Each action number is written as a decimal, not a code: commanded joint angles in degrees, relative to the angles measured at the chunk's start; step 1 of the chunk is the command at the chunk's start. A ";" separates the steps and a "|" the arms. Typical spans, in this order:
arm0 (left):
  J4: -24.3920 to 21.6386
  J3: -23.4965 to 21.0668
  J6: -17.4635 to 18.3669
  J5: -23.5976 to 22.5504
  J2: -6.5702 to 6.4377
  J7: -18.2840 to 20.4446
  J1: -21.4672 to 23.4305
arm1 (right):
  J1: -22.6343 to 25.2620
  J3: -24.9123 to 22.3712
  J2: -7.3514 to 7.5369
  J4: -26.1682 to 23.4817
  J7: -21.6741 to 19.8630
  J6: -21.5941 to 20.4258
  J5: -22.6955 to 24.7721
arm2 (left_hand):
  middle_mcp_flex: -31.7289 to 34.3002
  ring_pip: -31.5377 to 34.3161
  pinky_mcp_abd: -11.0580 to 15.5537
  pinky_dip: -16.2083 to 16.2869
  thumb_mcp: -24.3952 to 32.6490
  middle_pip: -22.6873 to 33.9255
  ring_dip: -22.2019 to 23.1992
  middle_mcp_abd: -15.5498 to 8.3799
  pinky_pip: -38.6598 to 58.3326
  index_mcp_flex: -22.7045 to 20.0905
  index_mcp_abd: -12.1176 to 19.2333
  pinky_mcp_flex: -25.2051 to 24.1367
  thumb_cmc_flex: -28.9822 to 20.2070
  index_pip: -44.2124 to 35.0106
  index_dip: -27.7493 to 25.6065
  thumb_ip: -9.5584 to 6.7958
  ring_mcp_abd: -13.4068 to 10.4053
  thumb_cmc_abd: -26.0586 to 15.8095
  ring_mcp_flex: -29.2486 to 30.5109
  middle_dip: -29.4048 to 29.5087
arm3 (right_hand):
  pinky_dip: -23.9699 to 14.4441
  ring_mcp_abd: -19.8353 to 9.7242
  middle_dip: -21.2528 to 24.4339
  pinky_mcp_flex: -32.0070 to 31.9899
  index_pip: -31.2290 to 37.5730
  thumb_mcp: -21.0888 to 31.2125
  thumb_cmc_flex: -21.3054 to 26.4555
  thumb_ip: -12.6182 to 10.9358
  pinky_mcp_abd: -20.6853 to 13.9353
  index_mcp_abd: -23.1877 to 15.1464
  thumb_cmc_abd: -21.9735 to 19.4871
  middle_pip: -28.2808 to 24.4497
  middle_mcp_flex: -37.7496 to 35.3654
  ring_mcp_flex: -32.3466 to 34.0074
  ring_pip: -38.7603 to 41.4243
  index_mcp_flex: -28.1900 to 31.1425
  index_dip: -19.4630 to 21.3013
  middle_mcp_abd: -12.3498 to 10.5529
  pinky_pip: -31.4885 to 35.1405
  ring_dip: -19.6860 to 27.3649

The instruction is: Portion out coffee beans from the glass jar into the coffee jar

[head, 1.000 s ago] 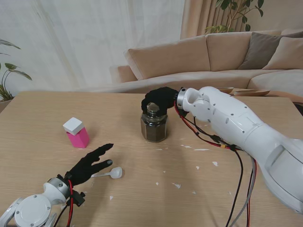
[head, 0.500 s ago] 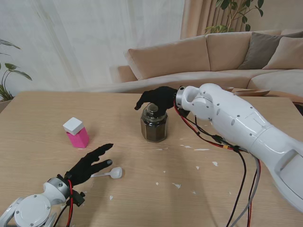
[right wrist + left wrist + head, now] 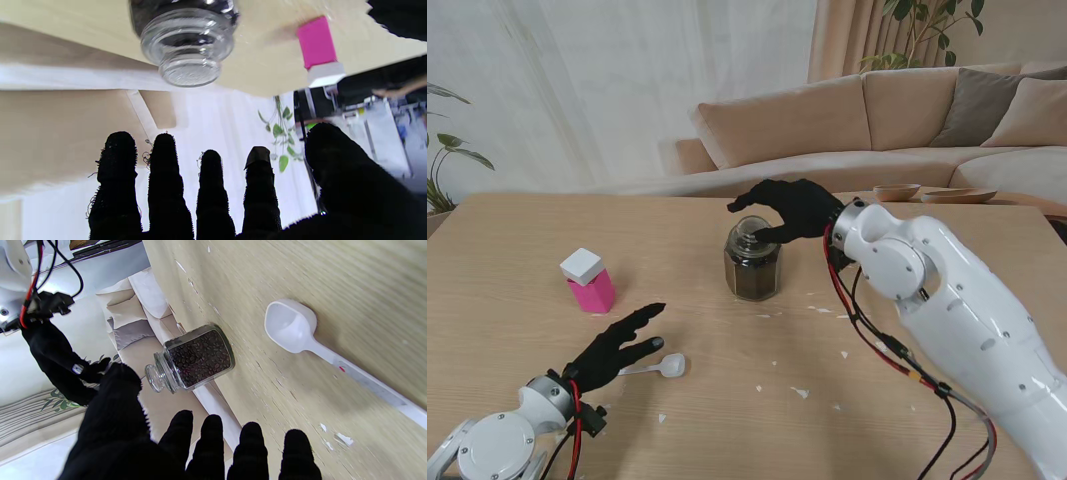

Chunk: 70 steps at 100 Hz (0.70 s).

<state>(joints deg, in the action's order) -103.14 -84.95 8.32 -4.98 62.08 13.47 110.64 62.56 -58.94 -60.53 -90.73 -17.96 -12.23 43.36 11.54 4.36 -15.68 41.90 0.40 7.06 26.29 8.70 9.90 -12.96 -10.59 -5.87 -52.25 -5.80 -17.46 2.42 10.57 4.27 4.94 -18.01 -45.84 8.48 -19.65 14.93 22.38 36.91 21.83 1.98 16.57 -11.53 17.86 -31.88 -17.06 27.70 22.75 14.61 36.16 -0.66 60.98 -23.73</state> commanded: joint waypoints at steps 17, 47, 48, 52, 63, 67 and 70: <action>-1.03 0.21 1.02 0.00 0.44 0.15 1.32 | 14.87 -5.42 0.40 -9.88 2.44 3.50 -0.74 | -0.35 -0.96 1.51 -1.76 -0.69 -1.40 -0.39 -1.04 -1.12 -0.11 2.27 -0.23 0.24 0.21 0.24 -1.70 -1.33 -0.87 -2.41 0.88 | 4.37 -1.03 3.53 -2.48 -2.40 -0.31 1.65 -2.71 1.62 1.48 -0.98 4.75 -3.28 0.45 -3.71 3.65 -4.50 0.48 -4.37 2.79; -1.08 1.00 1.85 1.05 0.30 0.78 1.69 | 30.43 -7.42 -2.46 -15.24 15.07 8.38 -12.31 | -1.45 -1.23 2.16 -5.10 -0.73 -1.74 -1.06 -1.51 -2.97 0.55 2.33 0.34 0.86 0.29 0.61 -1.62 -2.15 -1.19 -3.61 1.03 | 12.57 -1.37 6.12 -6.71 -2.86 5.89 4.74 -6.47 1.33 2.64 -1.95 9.22 -4.93 -1.70 -8.23 4.98 -13.71 1.53 -9.78 7.19; -1.09 1.01 1.90 1.09 0.31 0.76 1.72 | 30.85 -7.41 -2.56 -15.24 15.51 8.29 -12.66 | -1.47 -1.24 2.16 -5.16 -0.74 -1.74 -1.08 -1.53 -3.00 0.55 2.35 0.34 0.90 0.29 0.61 -1.62 -2.17 -1.22 -3.60 1.04 | 12.62 -1.33 6.12 -6.80 -2.83 5.92 4.72 -6.48 1.38 2.59 -1.92 9.22 -4.94 -1.78 -8.26 4.95 -13.81 1.54 -9.80 7.22; -1.12 1.06 2.10 1.18 0.34 0.60 1.83 | 32.46 -7.32 -2.96 -15.16 17.32 7.79 -13.99 | -1.57 -1.30 2.15 -5.35 -0.78 -1.81 -1.19 -1.62 -3.07 0.56 2.44 0.36 0.95 0.29 0.63 -1.60 -2.27 -1.17 -3.59 1.08 | 12.81 -1.33 6.13 -7.26 -2.80 6.05 4.73 -6.49 1.39 2.55 -1.93 9.31 -4.84 -2.09 -8.36 4.56 -14.13 1.56 -9.96 7.30; -1.08 1.14 2.82 1.49 0.40 0.28 2.04 | 36.10 -6.73 -4.10 -13.98 22.53 5.30 -16.90 | -1.80 -1.55 2.28 -6.04 -0.84 -2.07 -1.66 -1.82 -3.31 0.74 2.79 0.43 1.23 0.39 0.76 -1.56 -2.34 -1.31 -3.59 1.29 | 13.28 -1.28 6.31 -8.17 -2.05 6.30 4.88 -6.48 1.58 2.28 -1.28 9.72 -5.21 -2.51 -8.58 4.82 -14.67 1.50 -10.48 7.46; -1.01 1.19 3.05 1.66 0.43 0.18 2.07 | 36.97 -6.38 -4.49 -13.13 24.01 4.07 -18.24 | -1.85 -1.65 2.32 -6.31 -0.86 -2.16 -1.87 -1.89 -3.42 0.81 2.81 0.45 1.33 0.44 0.82 -1.54 -2.44 -1.38 -3.56 1.40 | 13.42 -1.36 6.36 -8.54 -1.84 6.32 4.86 -6.43 1.65 2.28 -1.02 9.85 -5.33 -2.71 -8.69 4.86 -14.84 1.44 -10.70 7.53; -0.94 1.29 3.26 1.84 0.48 0.00 2.07 | 37.45 -6.06 -4.82 -12.34 25.21 3.15 -19.33 | -1.96 -1.72 2.36 -6.51 -0.85 -2.27 -2.02 -1.91 -3.50 0.74 2.89 0.46 1.36 0.43 0.86 -1.53 -2.44 -1.40 -3.56 1.49 | 13.49 -1.36 6.41 -8.78 -1.71 6.26 4.78 -6.37 1.69 2.27 -0.85 9.96 -5.35 -2.88 -8.79 4.89 -14.94 1.44 -10.84 7.57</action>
<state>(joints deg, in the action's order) -103.74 -83.95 10.96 -3.60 62.14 12.91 112.10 98.29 -66.31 -64.34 -105.24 8.18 -8.31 25.25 11.44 3.72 -15.63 36.41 0.40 6.25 25.70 8.70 7.69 -12.96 -9.81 -5.58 -52.17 -5.80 -17.31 2.42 10.38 4.27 2.86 -17.34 -33.38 8.50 -13.86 7.32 20.08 42.62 25.52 -3.49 18.05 -9.42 16.81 -22.88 -20.48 26.73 15.07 18.89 22.13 1.03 51.37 -17.33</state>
